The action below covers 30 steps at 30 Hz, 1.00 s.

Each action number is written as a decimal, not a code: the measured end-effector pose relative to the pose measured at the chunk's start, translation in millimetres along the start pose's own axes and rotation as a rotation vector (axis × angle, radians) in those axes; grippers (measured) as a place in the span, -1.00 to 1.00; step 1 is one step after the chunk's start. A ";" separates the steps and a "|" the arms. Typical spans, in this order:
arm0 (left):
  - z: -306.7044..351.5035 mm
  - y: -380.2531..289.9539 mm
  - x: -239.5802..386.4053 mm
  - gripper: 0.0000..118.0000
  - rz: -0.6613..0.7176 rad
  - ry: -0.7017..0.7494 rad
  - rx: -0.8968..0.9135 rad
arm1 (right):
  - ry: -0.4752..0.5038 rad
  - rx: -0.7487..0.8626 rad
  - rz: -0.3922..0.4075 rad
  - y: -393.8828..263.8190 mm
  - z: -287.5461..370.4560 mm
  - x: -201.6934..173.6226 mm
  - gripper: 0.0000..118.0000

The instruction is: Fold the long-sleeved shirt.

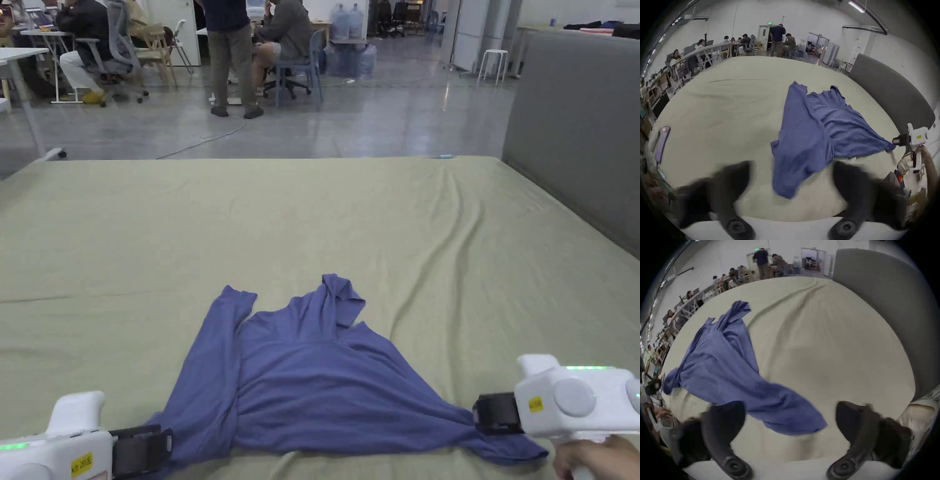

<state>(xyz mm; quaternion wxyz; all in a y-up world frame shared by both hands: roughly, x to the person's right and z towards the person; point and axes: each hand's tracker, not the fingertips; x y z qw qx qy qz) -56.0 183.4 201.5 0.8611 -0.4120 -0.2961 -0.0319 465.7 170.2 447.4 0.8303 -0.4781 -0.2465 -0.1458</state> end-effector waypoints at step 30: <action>4.0 33.7 54.9 -1.00 -0.131 -0.114 0.080 | -0.019 -0.219 -0.260 -9.3 -46.9 17.7 -0.13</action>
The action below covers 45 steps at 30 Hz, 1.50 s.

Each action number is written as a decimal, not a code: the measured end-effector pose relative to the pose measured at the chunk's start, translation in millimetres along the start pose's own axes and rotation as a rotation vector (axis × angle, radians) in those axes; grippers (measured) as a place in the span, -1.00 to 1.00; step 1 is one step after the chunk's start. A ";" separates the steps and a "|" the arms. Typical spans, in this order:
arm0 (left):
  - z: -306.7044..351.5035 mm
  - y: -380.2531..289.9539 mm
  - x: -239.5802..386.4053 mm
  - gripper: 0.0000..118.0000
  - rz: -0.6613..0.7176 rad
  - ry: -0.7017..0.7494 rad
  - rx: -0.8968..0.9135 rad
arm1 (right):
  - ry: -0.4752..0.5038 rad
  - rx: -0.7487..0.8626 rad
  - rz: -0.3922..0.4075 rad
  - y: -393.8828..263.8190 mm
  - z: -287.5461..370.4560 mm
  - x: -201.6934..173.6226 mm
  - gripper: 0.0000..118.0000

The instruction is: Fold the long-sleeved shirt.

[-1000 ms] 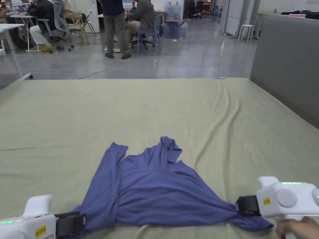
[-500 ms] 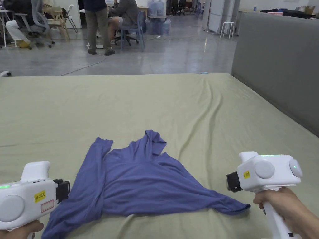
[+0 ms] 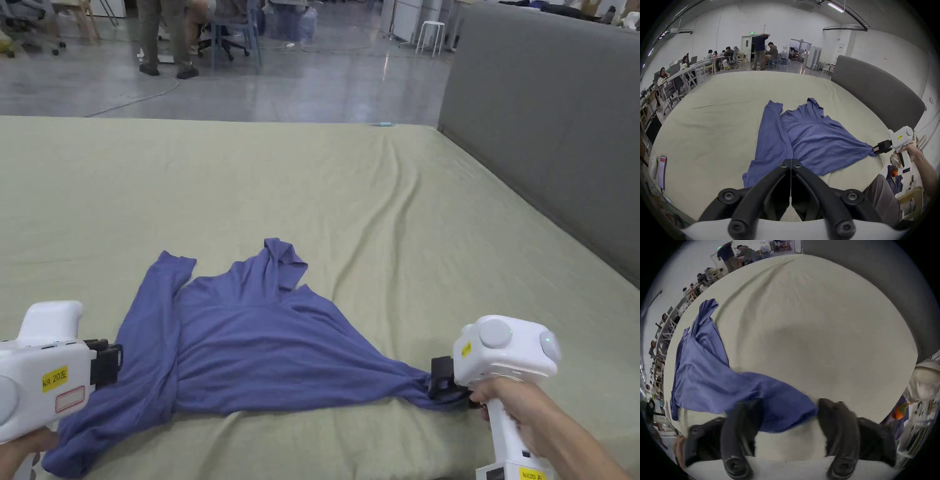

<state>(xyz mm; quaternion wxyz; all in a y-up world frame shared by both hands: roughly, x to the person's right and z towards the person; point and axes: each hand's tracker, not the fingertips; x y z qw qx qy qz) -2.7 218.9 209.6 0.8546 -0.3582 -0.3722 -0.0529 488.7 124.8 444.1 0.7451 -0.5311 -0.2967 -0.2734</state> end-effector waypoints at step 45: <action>-200.9 227.3 19.2 -1.00 -0.092 -0.029 -0.135 | 0.131 0.284 0.222 67.1 110.7 -34.4 -1.00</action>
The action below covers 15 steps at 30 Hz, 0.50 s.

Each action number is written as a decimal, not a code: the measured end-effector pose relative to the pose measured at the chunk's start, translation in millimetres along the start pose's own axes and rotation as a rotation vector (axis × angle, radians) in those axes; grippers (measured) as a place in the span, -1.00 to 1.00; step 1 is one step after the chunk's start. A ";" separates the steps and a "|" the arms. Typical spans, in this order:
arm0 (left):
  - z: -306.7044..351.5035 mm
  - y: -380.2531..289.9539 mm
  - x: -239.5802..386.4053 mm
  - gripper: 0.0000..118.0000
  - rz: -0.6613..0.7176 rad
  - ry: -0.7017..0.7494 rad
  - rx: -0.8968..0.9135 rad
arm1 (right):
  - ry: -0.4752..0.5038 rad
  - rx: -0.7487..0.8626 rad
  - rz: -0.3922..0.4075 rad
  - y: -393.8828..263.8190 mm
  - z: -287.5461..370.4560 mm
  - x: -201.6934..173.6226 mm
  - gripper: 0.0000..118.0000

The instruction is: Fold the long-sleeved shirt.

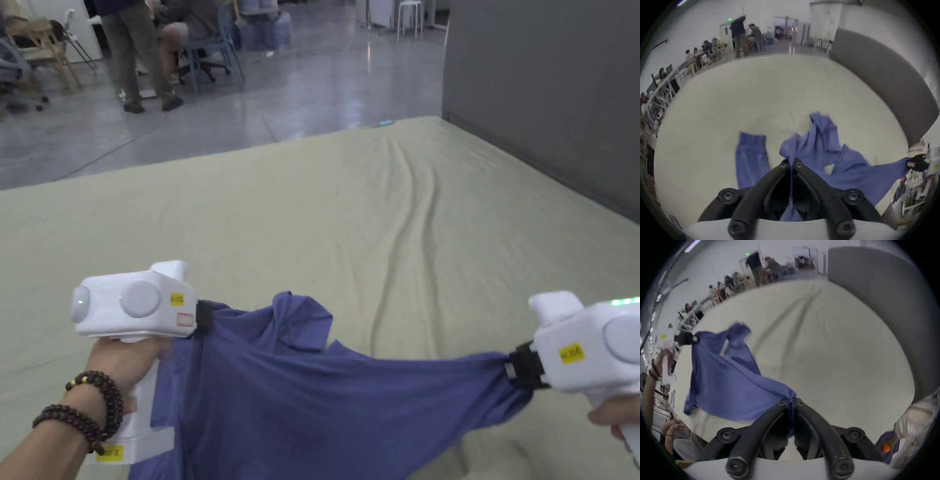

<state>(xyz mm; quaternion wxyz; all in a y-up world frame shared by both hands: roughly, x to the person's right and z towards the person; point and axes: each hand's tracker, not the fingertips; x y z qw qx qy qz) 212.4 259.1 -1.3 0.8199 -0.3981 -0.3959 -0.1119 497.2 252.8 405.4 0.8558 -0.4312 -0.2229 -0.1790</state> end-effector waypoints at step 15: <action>309.8 266.3 -57.8 -1.00 0.213 0.227 0.714 | -0.054 0.592 0.171 402.2 211.6 -120.8 -1.00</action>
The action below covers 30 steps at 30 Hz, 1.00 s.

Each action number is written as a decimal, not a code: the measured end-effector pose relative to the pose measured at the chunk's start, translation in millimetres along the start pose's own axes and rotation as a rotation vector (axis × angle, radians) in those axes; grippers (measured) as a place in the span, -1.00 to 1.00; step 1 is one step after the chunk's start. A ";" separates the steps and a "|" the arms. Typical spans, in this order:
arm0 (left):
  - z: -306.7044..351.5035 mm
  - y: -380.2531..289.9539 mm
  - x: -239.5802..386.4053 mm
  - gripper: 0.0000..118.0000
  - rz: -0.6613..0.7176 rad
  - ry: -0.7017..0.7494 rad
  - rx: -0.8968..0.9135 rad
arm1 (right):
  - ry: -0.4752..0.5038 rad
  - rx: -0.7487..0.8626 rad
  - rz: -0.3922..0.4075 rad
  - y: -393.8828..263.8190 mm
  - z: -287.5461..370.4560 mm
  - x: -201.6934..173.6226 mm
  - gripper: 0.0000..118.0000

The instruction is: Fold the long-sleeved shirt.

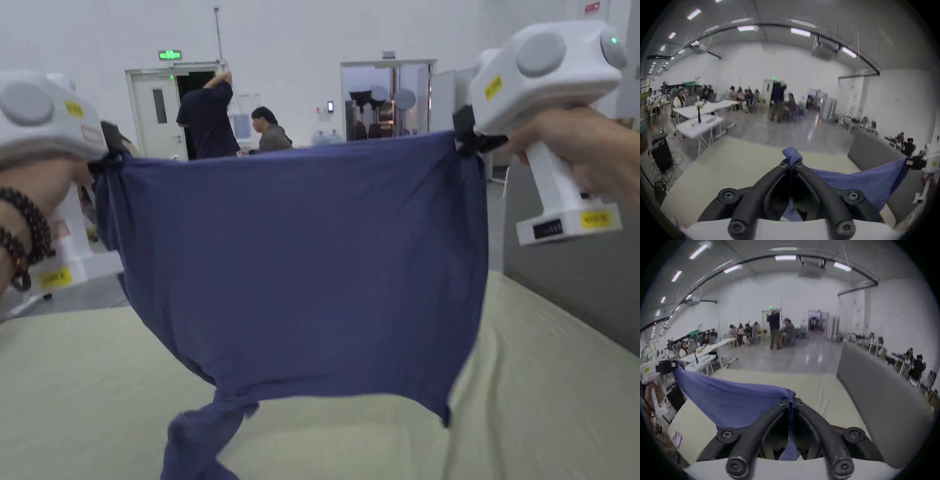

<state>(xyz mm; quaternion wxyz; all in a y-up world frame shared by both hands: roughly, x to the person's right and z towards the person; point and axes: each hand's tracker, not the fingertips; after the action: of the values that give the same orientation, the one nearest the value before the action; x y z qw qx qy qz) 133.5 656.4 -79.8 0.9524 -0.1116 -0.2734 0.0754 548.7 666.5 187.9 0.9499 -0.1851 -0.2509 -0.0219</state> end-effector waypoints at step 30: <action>-52.0 -206.1 -34.5 -1.00 -0.060 0.096 -0.221 | 0.024 -0.335 -0.151 -196.4 -152.5 -17.1 -1.00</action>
<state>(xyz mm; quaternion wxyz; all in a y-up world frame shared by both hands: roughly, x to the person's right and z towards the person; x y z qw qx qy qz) 149.5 441.8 -87.7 0.9482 -0.2113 -0.2371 0.0107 578.7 427.6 123.6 0.9043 -0.3212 -0.2456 -0.1369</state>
